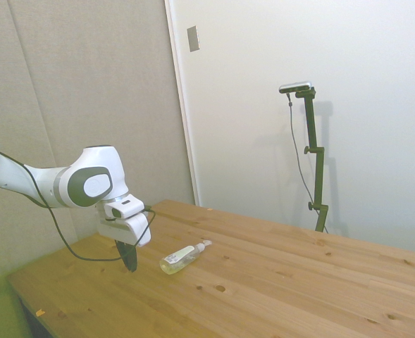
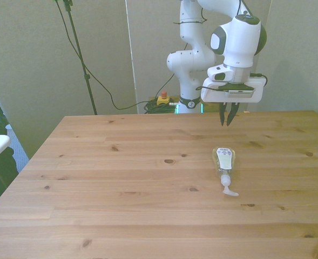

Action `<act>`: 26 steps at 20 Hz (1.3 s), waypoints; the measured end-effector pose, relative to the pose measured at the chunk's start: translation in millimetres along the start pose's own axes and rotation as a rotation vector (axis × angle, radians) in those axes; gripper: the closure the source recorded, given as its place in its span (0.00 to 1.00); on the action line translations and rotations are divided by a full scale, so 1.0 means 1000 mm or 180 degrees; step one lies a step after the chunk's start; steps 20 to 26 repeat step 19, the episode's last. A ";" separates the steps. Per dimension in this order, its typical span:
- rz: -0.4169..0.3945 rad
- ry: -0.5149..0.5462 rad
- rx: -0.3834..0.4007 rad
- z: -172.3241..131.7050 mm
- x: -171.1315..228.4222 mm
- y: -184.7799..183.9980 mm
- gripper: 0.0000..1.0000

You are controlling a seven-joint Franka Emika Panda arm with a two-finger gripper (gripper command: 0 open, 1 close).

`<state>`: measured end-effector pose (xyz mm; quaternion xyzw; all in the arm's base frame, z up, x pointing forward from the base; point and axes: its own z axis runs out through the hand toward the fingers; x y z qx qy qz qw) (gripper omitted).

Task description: Knock down the sanitizer

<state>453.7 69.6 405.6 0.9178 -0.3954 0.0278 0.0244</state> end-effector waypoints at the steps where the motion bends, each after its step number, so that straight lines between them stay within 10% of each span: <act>1: -0.0001 0.0003 0.0002 -0.001 0.000 0.000 0.00; 26: -0.0043 0.0082 0.0039 -0.010 -0.017 0.024 0.00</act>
